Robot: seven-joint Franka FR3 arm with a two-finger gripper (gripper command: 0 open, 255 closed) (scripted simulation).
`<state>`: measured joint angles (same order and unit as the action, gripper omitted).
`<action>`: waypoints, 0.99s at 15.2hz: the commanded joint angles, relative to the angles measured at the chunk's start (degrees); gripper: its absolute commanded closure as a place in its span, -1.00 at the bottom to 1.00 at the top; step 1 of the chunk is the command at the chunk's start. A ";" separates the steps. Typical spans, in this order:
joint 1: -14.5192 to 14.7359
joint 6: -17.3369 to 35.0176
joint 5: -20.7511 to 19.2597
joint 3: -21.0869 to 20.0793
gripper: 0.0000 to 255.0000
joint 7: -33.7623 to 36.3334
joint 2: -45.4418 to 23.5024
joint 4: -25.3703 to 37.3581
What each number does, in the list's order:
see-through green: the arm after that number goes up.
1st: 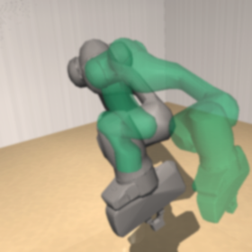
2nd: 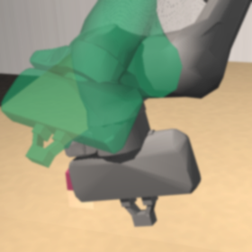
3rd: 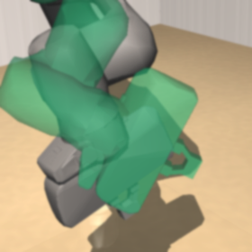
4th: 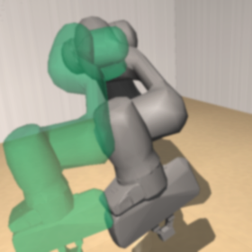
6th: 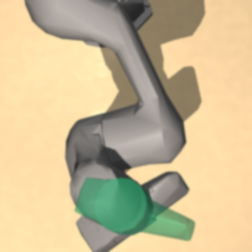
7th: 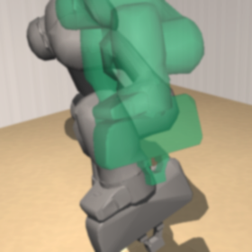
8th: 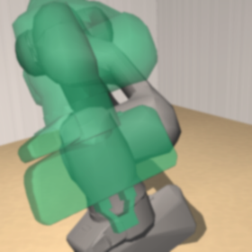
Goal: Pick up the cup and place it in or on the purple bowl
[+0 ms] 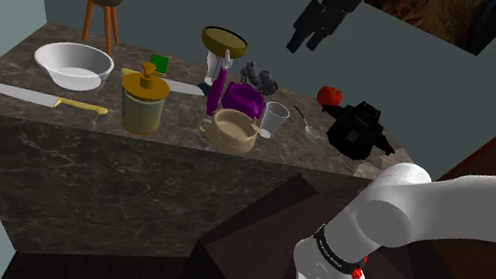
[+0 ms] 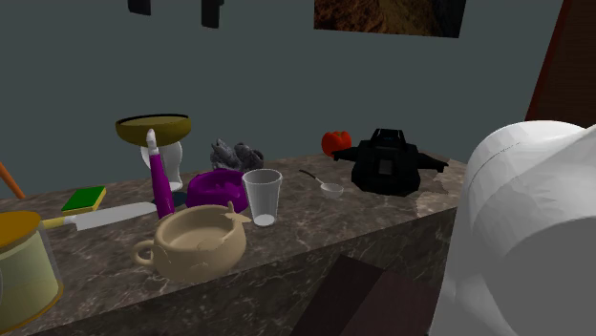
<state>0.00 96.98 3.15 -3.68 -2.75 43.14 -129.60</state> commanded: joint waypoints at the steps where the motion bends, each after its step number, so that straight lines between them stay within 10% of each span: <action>1: 0.00 0.00 0.00 0.00 -1.00 0.00 0.00 0.00; 15: -4.80 19.39 -7.31 5.21 -1.00 -6.28 -12.85 -11.68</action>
<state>-4.41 114.70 -3.59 1.19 -8.71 31.61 -140.66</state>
